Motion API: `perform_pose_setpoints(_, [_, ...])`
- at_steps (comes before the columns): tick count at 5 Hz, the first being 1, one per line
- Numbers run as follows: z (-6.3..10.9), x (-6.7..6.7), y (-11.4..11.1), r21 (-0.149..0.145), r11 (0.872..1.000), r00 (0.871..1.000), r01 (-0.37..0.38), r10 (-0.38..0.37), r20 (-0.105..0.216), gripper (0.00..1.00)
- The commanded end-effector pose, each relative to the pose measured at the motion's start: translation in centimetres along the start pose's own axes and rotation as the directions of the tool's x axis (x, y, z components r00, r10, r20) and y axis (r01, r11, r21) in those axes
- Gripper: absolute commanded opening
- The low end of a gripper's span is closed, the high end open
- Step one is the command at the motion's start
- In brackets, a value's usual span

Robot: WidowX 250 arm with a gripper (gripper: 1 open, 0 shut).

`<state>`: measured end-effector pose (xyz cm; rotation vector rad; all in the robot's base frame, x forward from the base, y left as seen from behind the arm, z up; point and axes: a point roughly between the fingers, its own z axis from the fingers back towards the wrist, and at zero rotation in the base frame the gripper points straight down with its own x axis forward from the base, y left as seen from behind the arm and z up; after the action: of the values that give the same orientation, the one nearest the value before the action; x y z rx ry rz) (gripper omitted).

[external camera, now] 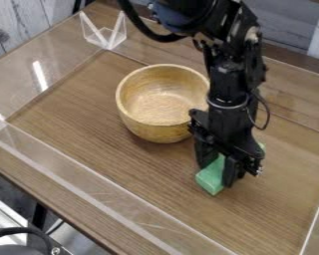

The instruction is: Remove the green block from inside the brown bowl and put it on the table

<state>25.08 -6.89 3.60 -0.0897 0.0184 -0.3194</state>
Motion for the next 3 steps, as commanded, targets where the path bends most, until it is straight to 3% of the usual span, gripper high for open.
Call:
perform_pose_setpoints(1, [2.31,0.49,-0.07,0.004,1.000,0.997,0.012,-0.012,0.076,0.00])
perform_pose_setpoints(2, [3.18,0.32,-0.09,0.007,1.000,0.995,0.017,-0.018,0.095,0.00])
perform_pose_setpoints(3, [2.57,0.75,0.16,0.003,1.000,0.996,0.013,-0.013,0.090,0.00])
